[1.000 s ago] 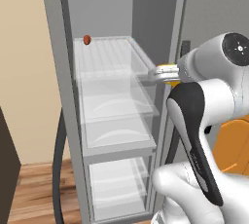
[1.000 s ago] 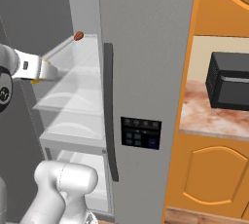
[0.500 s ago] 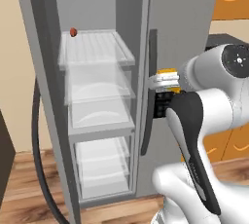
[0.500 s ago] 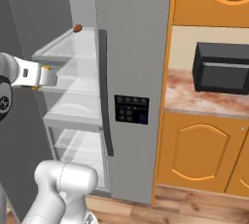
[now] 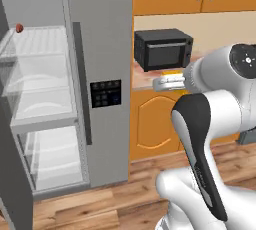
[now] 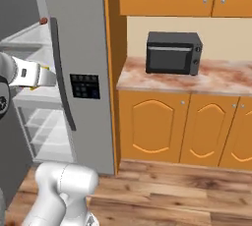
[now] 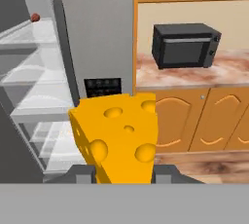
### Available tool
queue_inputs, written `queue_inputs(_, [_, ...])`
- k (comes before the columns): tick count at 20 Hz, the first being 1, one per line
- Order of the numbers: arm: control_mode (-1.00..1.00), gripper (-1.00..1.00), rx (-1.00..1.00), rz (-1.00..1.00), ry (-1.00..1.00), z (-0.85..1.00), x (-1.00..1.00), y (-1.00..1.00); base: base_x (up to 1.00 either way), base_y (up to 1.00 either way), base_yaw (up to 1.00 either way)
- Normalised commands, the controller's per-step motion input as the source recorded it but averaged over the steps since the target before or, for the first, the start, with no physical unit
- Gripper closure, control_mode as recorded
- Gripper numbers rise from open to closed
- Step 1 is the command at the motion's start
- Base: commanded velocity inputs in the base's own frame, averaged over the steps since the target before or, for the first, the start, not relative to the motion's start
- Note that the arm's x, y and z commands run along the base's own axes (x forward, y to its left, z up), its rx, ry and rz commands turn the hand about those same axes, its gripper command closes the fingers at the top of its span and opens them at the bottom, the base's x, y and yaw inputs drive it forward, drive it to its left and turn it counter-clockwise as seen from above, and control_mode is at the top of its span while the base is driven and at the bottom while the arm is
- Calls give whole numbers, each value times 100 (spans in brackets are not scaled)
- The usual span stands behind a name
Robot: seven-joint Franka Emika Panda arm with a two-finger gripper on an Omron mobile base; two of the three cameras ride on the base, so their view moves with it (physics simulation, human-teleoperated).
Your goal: Pick the cheese from the fridge and the cheese grater from the cabinet and place them next to the salad bowl.
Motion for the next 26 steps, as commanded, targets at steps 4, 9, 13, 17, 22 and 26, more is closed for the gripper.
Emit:
queue_inputs(4, [100, 100, 0, 0, 0, 0, 0, 0, -16, -100, -26])
queue_inputs(9, [100, 100, 0, 0, 0, 0, 0, 0, 3, -99, -61])
queue_inputs(13, [100, 100, 0, 0, 0, 0, 0, 0, 7, -80, -75])
queue_inputs(17, [100, 100, 0, 0, 0, 0, 0, 0, 4, -69, -80])
queue_inputs(22, [100, 100, 0, 0, 0, 0, 0, 0, 46, -90, -42])
queue_inputs(26, [100, 100, 0, 0, 0, 0, 0, 0, 3, -100, 3])
